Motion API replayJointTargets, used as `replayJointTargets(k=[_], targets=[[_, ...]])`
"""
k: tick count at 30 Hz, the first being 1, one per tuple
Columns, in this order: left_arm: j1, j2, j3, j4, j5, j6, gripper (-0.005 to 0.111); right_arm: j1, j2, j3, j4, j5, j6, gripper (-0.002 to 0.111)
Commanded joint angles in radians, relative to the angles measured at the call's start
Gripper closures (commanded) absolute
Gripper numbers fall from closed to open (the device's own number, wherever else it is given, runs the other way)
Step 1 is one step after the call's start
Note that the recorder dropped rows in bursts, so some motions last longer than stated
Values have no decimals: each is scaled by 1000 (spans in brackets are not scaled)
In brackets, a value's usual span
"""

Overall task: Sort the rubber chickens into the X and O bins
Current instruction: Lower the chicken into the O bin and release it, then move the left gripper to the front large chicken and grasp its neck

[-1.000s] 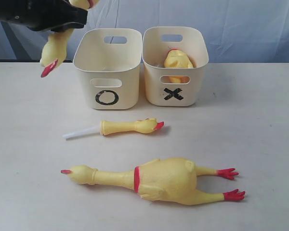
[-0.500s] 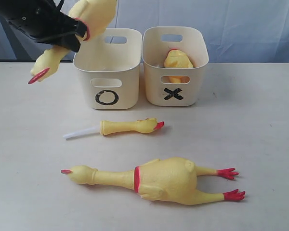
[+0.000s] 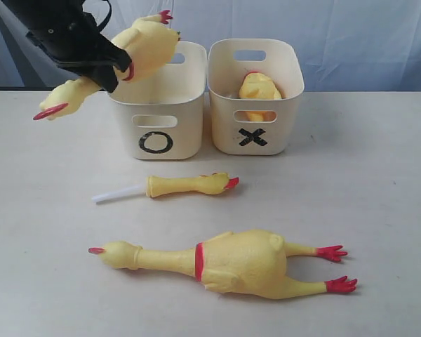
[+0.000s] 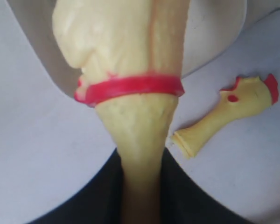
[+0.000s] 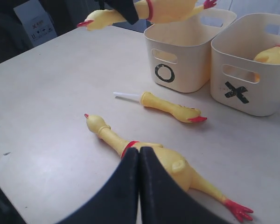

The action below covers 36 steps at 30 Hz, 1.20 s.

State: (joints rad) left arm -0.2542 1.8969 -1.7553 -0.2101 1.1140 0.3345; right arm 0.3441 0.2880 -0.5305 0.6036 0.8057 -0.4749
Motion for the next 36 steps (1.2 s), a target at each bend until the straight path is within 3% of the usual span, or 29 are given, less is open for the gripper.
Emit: replayJointTargets(k=[1, 15, 27, 36], targets=[[-28, 24, -37, 60, 10, 29, 107, -5, -6, 6, 1, -3, 1, 109], [-36, 88, -59, 135, 4, 43, 106, -5, -6, 6, 1, -5, 1, 109], [-38, 88, -91, 115, -32, 43, 71, -5, -6, 6, 1, -5, 1, 109], [-38, 88, -93, 90, -76, 43, 70, -5, -6, 6, 1, -5, 1, 109]])
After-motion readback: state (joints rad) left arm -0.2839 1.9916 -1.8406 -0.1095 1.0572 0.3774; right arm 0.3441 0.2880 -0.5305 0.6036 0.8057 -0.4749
